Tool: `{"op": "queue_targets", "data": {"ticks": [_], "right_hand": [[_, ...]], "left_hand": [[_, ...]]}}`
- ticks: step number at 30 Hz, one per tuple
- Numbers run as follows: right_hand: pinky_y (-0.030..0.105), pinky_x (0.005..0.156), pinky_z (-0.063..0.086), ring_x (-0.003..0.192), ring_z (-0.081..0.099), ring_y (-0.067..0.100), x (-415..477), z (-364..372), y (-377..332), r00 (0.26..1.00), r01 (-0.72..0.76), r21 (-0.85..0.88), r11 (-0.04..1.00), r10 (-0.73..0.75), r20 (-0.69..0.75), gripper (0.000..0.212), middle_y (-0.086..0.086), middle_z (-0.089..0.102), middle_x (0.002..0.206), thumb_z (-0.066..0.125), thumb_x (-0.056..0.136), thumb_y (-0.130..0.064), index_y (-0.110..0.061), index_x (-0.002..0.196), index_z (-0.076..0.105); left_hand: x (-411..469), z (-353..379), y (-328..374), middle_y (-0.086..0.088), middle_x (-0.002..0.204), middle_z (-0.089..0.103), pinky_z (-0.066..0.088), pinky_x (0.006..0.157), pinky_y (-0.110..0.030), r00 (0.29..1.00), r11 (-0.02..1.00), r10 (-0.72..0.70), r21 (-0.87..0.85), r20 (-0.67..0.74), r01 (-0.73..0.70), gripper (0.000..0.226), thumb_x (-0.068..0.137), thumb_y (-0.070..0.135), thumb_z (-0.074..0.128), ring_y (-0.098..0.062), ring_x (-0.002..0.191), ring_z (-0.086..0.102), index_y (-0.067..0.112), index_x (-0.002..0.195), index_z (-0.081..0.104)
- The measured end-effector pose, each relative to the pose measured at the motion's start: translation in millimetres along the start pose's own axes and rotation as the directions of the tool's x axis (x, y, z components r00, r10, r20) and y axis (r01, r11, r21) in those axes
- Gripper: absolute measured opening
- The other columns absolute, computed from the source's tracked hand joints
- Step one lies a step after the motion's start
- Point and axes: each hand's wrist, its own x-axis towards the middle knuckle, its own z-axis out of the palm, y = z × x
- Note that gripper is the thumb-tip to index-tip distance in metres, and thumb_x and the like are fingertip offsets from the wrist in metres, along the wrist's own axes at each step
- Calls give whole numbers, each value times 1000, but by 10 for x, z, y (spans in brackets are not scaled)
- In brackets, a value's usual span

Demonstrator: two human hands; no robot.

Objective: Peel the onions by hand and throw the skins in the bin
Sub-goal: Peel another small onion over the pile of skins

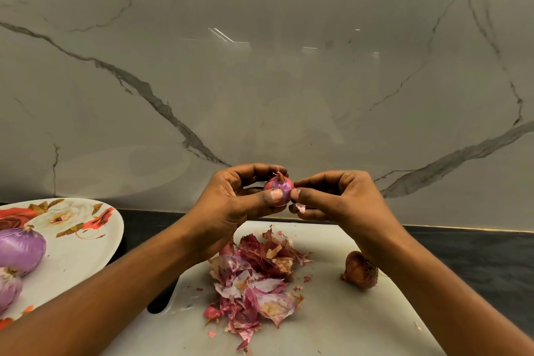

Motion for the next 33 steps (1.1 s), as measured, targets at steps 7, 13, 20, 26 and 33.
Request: {"op": "queue_targets", "data": {"ticks": [7,13,20,26,33], "right_hand": [[31,76,66,91,80,25,12,25,15,999,-12,9,1000,11,37,23,9,82,96,82,84,-16,-11,106,80],[32,77,66,91,80,26,11,14,16,999,-6,22,1000,5,43,25,9,82,96,82,82,-18,-11,106,80],[31,75,66,89,80,27,16,6,16,999,1,18,1000,-2,37,36,11,81,95,84,74,-23,-8,106,79],[31,75,66,84,81,31,7,-5,43,998,61,10,998,-61,5,20,15,81,90,75,89,2,-6,108,78],[31,76,66,86,81,30,11,8,6,998,57,70,996,-59,30,19,17,81,91,70,95,-1,-5,112,76]], "left_hand": [[-22,18,33,-12,118,77,63,86,-32,999,1000,7,-14,33,-7,48,78,4,75,-30,112,75,3,125,69],[-31,17,55,-12,118,78,63,88,-33,999,1000,17,-15,39,-17,47,77,6,76,-29,111,75,5,123,69],[-35,25,45,-12,118,78,63,88,-35,999,1000,16,0,48,-16,46,78,5,75,-30,111,75,6,124,70],[-18,3,84,-13,124,75,65,88,-38,999,995,8,-104,51,-2,44,82,4,70,-33,115,73,3,126,68],[2,-26,85,-14,126,74,64,89,-37,1000,994,13,-108,19,-11,47,80,2,71,-34,115,73,2,127,68]]}}
